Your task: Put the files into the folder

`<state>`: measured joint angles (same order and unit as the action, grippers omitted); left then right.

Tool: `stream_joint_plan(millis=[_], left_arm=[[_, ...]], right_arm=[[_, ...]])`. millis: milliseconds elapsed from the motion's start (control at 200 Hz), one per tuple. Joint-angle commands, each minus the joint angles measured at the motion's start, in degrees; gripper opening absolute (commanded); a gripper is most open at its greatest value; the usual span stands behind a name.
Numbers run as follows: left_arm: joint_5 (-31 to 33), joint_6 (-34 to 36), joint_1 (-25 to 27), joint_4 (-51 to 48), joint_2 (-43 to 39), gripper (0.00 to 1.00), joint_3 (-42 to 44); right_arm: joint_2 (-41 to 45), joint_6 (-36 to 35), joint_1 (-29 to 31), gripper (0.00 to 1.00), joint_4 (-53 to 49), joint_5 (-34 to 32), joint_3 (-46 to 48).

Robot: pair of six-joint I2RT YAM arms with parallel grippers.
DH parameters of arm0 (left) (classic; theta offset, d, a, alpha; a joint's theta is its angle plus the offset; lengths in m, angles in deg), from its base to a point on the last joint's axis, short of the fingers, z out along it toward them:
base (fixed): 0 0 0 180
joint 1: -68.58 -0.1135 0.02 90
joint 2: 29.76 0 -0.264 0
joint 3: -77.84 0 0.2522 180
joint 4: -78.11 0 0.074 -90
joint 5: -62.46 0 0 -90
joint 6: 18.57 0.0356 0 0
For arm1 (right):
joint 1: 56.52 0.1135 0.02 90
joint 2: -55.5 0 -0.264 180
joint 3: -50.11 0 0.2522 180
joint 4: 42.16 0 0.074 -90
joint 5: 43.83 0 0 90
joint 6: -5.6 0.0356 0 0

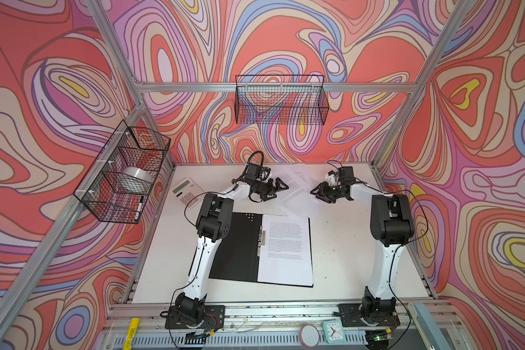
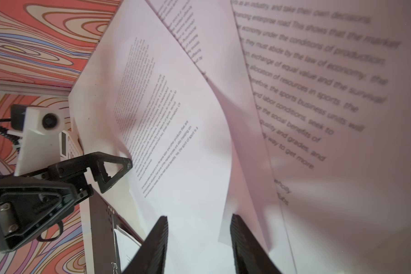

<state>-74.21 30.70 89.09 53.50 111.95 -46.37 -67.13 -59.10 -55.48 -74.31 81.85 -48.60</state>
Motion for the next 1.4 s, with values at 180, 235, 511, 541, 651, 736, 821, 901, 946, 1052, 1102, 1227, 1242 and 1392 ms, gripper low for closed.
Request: stream_joint_plan(millis=[180, 235, 511, 541, 651, 736, 821, 901, 946, 1052, 1102, 1227, 1242, 1392], left_arm=[[4.32, -0.75, -0.53, -9.45, 3.67, 0.96, 3.75], [4.31, -0.8, -0.52, -9.45, 3.69, 0.96, 3.75], [3.96, -1.08, -0.61, -8.94, 3.85, 0.96, 3.73], [3.96, -1.11, -0.63, -8.92, 3.84, 0.96, 3.75], [3.96, -1.1, -0.73, -9.03, 3.86, 0.96, 3.73], [3.72, -1.31, -0.8, -8.79, 3.89, 0.96, 3.75], [3.53, -1.37, -0.91, -8.76, 3.8, 0.96, 3.71], [3.28, -1.61, -0.96, -8.49, 3.67, 0.96, 3.75], [2.88, -1.93, -1.05, -8.1, 3.5, 0.96, 3.75], [1.8, -2.72, -1.22, -7.0, 2.68, 0.96, 3.46], [0.9, -3.03, -1.3, -6.78, 1.98, 0.96, 2.74], [-0.01, -0.89, -1.41, -10.36, -0.25, 0.96, -1.55], [-0.11, -0.65, -1.44, -10.63, -0.66, 0.96, -1.93], [-1.13, 0.47, -1.49, -13.07, -5.52, 0.96, -5.52]], right_arm=[[-3.03, -4.99, 0.37, 0.45, -3.8, -6.95, -4.17], [-3.12, -5.4, 0.36, 0.46, -3.78, -7.86, -4.34], [-5.11, -7.09, 0.36, 0.46, -5.72, -8.59, -6.99], [-5.24, -7.03, 0.36, 0.45, -5.61, -8.17, -7.03], [-5.69, -6.46, 0.3, 0.35, -5.77, -7.67, -7.29], [-5.58, -6.4, 0.37, 0.32, -6.02, -8.03, -7.26], [-5.37, -6.5, 0.36, 0.3, -6.45, -8.8, -7.07], [-5.13, -6.77, 0.32, 0.26, -7.05, -9.3, -7.04], [-5.0, -6.84, 0.36, 0.25, -7.23, -9.14, -7.05], [-3.9, -6.54, 0.37, 0.15, -7.27, -7.73, -7.24], [-3.1, -6.19, 0.28, 0.1, -7.5, -6.63, -7.77], [-0.21, -4.62, 0.35, 0.0, -8.31, -3.62, -9.48], [0.27, -4.28, 0.28, 0.0, -8.32, -3.41, -9.58], [4.84, -0.93, 0.27, 0.0, -7.5, -0.36, -9.65]])
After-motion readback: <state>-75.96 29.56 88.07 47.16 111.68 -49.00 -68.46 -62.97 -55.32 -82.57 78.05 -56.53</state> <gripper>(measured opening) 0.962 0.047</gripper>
